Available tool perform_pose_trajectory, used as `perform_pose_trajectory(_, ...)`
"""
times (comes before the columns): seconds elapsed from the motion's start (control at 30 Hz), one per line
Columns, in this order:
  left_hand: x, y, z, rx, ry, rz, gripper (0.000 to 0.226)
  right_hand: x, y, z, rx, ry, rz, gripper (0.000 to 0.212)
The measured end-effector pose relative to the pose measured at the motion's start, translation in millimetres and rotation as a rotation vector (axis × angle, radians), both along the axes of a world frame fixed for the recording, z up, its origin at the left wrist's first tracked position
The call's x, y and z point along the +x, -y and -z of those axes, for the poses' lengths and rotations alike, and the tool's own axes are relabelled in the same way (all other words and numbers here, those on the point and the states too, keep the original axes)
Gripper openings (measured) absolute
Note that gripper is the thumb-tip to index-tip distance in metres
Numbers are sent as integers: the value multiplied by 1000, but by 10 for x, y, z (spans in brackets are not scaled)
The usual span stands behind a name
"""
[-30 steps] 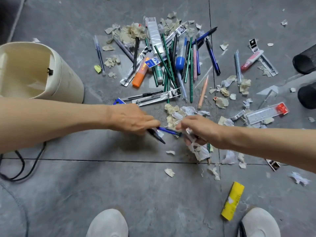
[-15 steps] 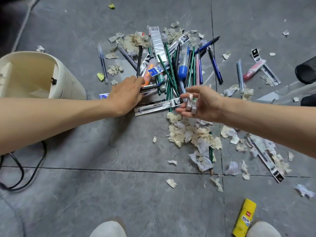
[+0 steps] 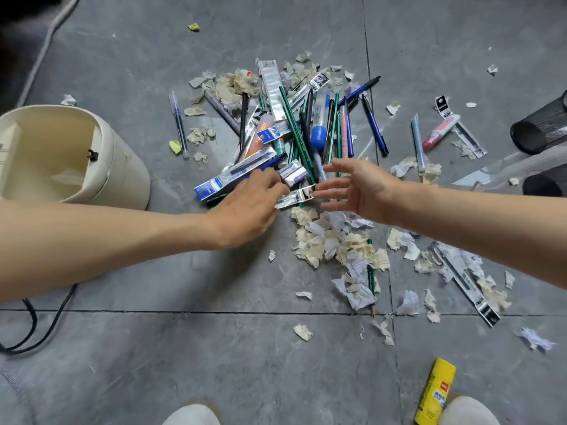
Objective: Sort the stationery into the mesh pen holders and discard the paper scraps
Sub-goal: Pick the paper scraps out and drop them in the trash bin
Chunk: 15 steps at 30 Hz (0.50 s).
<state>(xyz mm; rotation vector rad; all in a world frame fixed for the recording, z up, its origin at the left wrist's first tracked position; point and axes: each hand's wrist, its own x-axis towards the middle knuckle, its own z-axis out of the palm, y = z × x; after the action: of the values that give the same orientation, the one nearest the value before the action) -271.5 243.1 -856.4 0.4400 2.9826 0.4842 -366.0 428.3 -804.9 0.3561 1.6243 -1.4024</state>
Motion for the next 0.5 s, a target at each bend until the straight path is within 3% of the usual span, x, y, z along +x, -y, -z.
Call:
perform_pose_trajectory(0.17, 149, -227, 127, 43, 151, 66, 31, 66, -406, -66, 160, -118, -131, 39)
perform_pose_trajectory(0.33, 274, -585, 159, -46, 361, 188, 38, 180, -945, -51, 296, -146, -110, 35)
perform_pose_trajectory(0.5, 337, -839, 92, 27, 496, 311, 30, 291, -1284, -43, 579, -254, -328, 11)
